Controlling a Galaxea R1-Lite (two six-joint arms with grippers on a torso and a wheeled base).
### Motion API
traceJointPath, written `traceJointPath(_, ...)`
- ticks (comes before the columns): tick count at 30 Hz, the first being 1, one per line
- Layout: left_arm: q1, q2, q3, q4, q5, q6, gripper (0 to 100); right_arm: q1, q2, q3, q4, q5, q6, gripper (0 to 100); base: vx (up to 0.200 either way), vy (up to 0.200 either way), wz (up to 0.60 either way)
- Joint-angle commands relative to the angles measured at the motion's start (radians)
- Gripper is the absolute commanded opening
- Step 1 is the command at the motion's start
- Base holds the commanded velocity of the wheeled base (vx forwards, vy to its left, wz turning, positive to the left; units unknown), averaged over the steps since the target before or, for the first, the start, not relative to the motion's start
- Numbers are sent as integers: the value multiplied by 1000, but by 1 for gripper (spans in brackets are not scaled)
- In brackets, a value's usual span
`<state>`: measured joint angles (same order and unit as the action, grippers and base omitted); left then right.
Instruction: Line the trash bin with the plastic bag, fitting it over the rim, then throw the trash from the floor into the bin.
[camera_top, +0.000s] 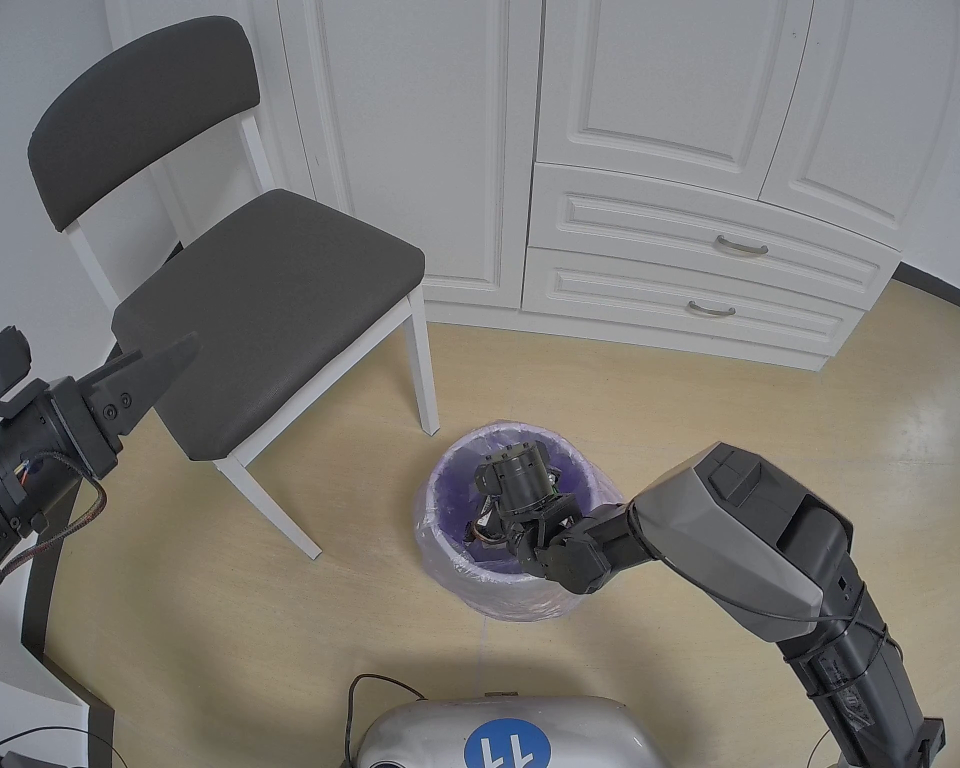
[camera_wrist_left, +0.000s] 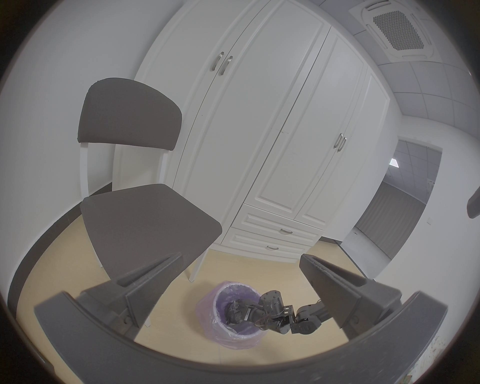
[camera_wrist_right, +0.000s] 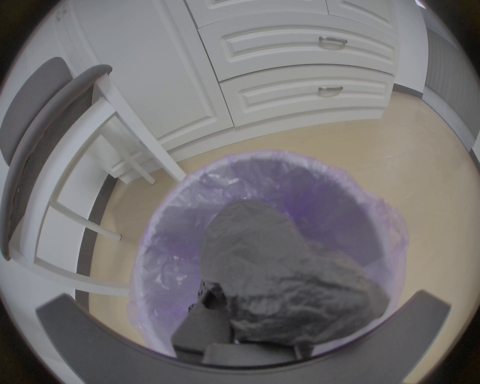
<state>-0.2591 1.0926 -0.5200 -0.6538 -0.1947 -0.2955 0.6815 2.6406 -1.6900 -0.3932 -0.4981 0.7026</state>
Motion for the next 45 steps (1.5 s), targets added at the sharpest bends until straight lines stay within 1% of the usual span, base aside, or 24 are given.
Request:
traceJointPath(1,0,1,0,-1,0,-1,100,24,16,-17,0,12,38,0,0,0,0)
traceJointPath(3,0,1,0,-1,0,-1,100,26,15,-22,0,18,52,0,0,0,0)
traceJointPath(4,0,1,0,-1,0,-1,100,27,12,-25,2,33,77,0,0,0,0)
traceJointPath(8,0,1,0,-1,0,-1,100,26,-5,-27,8,66,127,0,0,0,0)
traceJointPath(10,0,0,0,-1,0,-1,100,23,-14,-25,10,67,129,0,0,0,0)
traceJointPath(14,0,0,0,-1,0,-1,100,1,-42,-22,11,61,106,0,0,0,0)
traceJointPath(16,0,0,0,-1,0,-1,100,-11,-48,-16,13,52,61,0,0,0,0)
traceJointPath(17,0,0,0,-1,0,-1,100,-13,-50,-16,13,50,52,0,0,0,0)
traceJointPath(18,0,0,0,-1,0,-1,100,-25,-48,-14,11,29,8,0,0,0,0)
traceJointPath(20,0,0,0,-1,0,-1,100,-33,-45,-14,10,-10,-26,0,0,0,0)
traceJointPath(23,0,0,0,-1,0,-1,100,-40,-36,-4,11,-22,-66,0,0,0,0)
traceJointPath(27,0,1,0,-1,0,-1,100,-40,7,-17,-3,-27,-71,0,0,0,0)
traceJointPath(33,0,6,0,-3,0,-1,100,-40,85,-103,-3,-34,-58,0,0,0,0)
traceJointPath(36,0,4,0,-3,0,-1,100,-40,96,-137,-16,-36,-32,0,0,0,0)
traceJointPath(39,1,3,-2,-3,0,-1,100,-40,104,-154,-75,-45,-9,0,0,0,0)
traceJointPath(42,1,3,-2,-3,3,-1,100,-42,104,-148,-148,-54,-18,0,0,0,0)
traceJointPath(45,1,1,-2,-3,0,-1,100,-45,93,-128,-164,-54,-29,0,0,0,0)
